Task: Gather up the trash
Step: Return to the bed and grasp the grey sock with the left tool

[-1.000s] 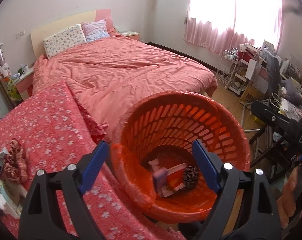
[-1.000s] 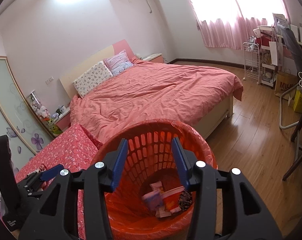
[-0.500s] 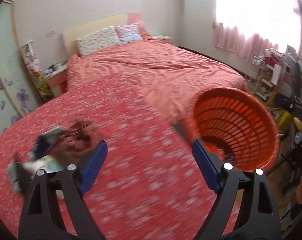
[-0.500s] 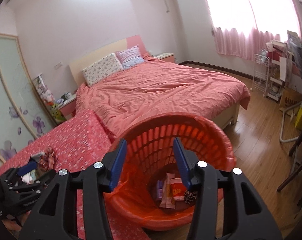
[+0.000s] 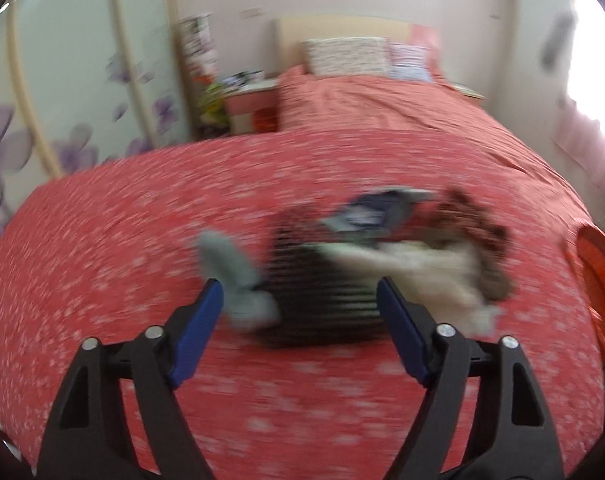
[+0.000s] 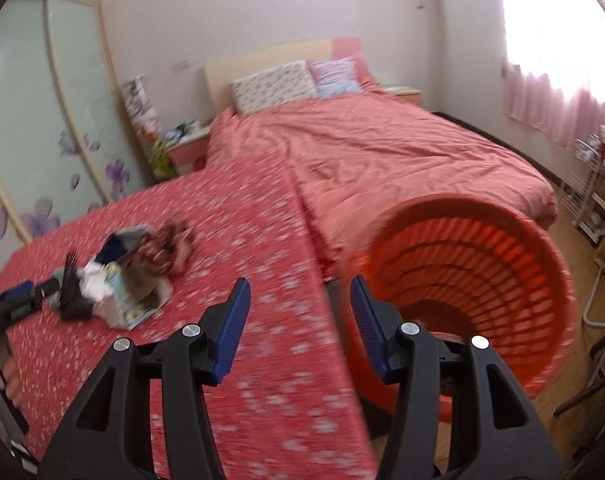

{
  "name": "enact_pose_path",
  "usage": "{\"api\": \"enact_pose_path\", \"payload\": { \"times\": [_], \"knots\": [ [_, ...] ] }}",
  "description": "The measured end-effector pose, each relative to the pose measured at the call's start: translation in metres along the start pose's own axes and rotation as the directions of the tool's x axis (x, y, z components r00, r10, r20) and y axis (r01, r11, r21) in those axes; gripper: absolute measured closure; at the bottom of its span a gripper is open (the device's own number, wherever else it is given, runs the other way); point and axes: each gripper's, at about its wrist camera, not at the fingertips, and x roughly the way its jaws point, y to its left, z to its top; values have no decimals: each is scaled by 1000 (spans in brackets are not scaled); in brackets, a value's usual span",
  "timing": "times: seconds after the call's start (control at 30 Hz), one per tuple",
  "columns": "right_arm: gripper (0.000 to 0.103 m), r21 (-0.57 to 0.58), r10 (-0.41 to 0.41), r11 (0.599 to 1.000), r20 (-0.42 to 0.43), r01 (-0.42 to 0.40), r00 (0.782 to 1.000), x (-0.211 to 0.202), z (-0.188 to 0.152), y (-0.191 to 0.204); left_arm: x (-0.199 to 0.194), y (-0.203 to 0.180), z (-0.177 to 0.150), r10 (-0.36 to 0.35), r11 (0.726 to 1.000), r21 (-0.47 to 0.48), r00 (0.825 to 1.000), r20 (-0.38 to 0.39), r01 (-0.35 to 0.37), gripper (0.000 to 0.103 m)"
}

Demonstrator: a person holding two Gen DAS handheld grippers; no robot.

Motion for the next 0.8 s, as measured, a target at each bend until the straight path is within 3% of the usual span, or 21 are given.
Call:
{"api": "enact_pose_path", "payload": {
  "times": [0.1,0.27,0.37,0.5,0.6,0.8],
  "knots": [
    [50,-50,47,998,-44,-49,998,19,-1,33,17,33,3,22,998,-58,999,-36,-24,37],
    [50,-92,120,987,-111,-130,987,43,-1,75,42,58,9,-31,992,-121,997,-75,21,42],
    [51,-106,143,982,-133,-157,981,53,0,94,57,61,12,-62,992,-117,993,-97,50,52],
    [51,-113,167,976,-157,-185,973,66,3,111,74,67,13,-106,985,-148,987,-124,87,76],
    [51,-120,169,974,-181,-192,969,79,5,120,76,71,14,-99,987,-141,987,-125,81,85],
    [53,-176,136,969,-216,-176,967,92,-2,134,61,90,-3,-114,989,-111,985,-132,100,86]
  ]
}}
